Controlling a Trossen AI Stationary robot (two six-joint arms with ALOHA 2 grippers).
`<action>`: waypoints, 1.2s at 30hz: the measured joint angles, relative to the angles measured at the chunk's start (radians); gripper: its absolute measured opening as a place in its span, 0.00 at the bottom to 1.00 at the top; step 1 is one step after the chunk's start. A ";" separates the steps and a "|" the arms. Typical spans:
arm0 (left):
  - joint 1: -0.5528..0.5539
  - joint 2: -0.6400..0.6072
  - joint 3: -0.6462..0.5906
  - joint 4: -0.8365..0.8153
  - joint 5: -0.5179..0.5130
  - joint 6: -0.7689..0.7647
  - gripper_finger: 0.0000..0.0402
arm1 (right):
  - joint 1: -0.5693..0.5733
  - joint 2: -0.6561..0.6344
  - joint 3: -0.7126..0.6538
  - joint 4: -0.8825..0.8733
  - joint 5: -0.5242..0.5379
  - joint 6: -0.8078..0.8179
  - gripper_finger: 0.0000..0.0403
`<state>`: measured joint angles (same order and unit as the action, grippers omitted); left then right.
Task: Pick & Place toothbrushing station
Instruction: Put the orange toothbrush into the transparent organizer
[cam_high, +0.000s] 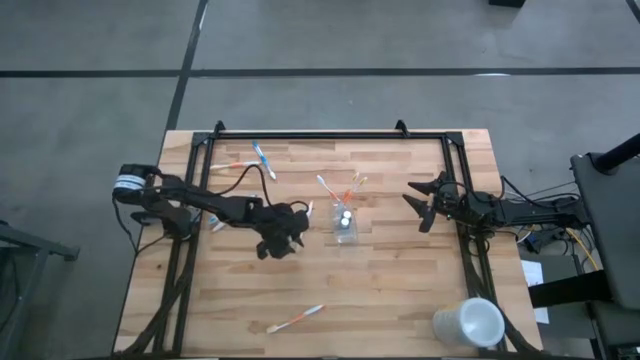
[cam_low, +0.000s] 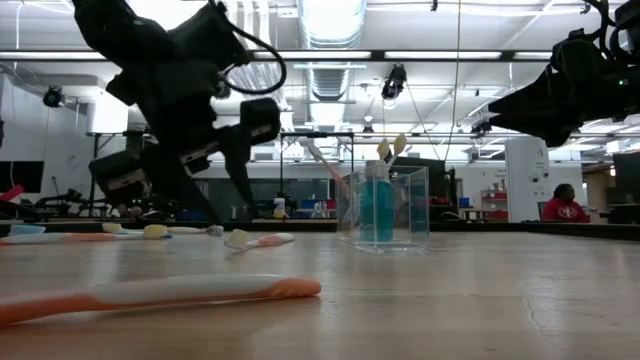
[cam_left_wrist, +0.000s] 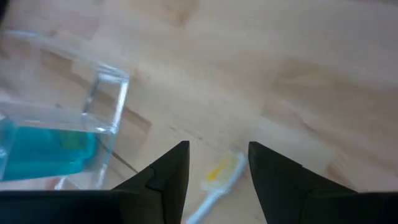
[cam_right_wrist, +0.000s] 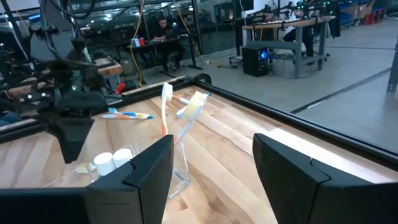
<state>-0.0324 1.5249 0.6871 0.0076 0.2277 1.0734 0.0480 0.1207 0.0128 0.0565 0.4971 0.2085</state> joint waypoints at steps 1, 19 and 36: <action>0.006 0.004 -0.005 -0.005 0.004 0.027 0.42 | 0.000 0.000 0.000 0.000 0.000 0.000 0.53; 0.064 0.051 -0.005 0.018 0.020 0.021 0.42 | 0.000 0.000 0.000 0.000 0.000 0.000 0.53; 0.076 0.100 -0.004 0.044 0.051 -0.001 0.42 | 0.000 0.000 0.000 0.000 0.000 0.000 0.53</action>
<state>0.0441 1.6253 0.6827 0.0513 0.2789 1.0721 0.0479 0.1204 0.0128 0.0563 0.4971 0.2085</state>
